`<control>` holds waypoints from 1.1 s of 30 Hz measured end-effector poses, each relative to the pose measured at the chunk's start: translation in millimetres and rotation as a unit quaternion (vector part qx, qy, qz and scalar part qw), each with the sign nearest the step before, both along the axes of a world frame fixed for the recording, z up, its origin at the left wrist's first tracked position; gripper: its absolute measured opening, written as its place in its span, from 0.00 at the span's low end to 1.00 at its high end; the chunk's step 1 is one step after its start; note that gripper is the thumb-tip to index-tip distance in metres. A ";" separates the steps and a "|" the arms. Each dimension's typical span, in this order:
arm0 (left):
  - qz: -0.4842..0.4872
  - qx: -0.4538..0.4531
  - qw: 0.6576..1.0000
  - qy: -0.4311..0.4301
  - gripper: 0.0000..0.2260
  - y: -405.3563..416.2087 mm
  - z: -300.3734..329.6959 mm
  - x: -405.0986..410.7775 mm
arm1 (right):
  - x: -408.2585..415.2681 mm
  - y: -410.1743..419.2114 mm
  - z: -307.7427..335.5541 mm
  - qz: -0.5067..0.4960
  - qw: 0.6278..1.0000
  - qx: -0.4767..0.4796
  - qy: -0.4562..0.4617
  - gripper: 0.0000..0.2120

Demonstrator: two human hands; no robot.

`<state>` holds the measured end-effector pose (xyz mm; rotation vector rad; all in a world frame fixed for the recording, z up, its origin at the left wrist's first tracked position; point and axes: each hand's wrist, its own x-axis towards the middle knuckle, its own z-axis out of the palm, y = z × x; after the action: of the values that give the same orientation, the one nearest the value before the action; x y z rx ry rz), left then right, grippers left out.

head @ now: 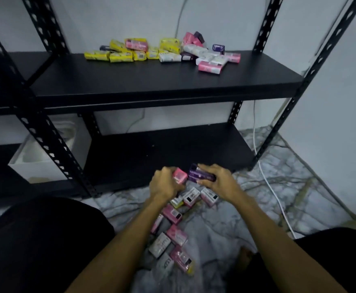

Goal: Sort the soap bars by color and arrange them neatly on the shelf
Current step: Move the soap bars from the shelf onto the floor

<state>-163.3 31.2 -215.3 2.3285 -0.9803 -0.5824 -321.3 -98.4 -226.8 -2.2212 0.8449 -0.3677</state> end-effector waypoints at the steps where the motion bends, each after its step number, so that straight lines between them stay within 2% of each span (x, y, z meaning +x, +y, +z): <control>1: -0.006 0.027 0.999 0.019 0.21 4.5 -23.1 -13.3 | -12.7 5.7 -17.9 -0.002 1.000 0.026 0.015 0.26; 3: -0.027 0.082 0.996 0.038 0.23 14.9 -69.1 -39.6 | -35.5 15.7 -52.4 -0.010 0.997 0.073 0.026 0.23; 6: -0.065 0.130 0.987 0.063 0.32 28.1 -119.7 -76.6 | -65.7 28.8 -102.7 -0.040 0.992 0.101 0.062 0.24; 9: -0.078 0.143 0.984 0.076 0.31 32.3 -145.2 -101.4 | -86.4 33.5 -152.9 -0.095 0.983 0.142 0.065 0.29; 13: -0.073 0.141 0.984 0.079 0.35 20.6 -169.3 -108.3 | -95.2 31.7 -173.7 -0.158 0.973 0.161 0.049 0.23; 20: -0.033 0.097 0.991 0.087 0.30 -24.1 -191.3 -94.9 | -95.7 4.7 -206.6 -0.207 0.967 0.144 0.046 0.22; 27: -0.032 0.084 0.994 0.058 0.17 -68.4 -224.2 -90.2 | -87.7 -6.8 -260.4 -0.211 0.969 0.104 0.073 0.19; 31: -0.028 0.087 0.995 0.028 0.21 -86.7 -245.7 -89.4 | -71.9 -16.5 -278.1 -0.204 0.973 0.078 0.071 0.17; 33: -0.019 0.097 0.995 0.019 0.20 -93.7 -255.8 -85.3 | -65.0 -20.8 -286.3 -0.206 0.974 0.065 0.068 0.18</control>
<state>-248.5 -62.4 -471.2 2.4612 -0.9924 -0.7644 -386.3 -119.2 -513.0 -1.9583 1.3697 -0.3434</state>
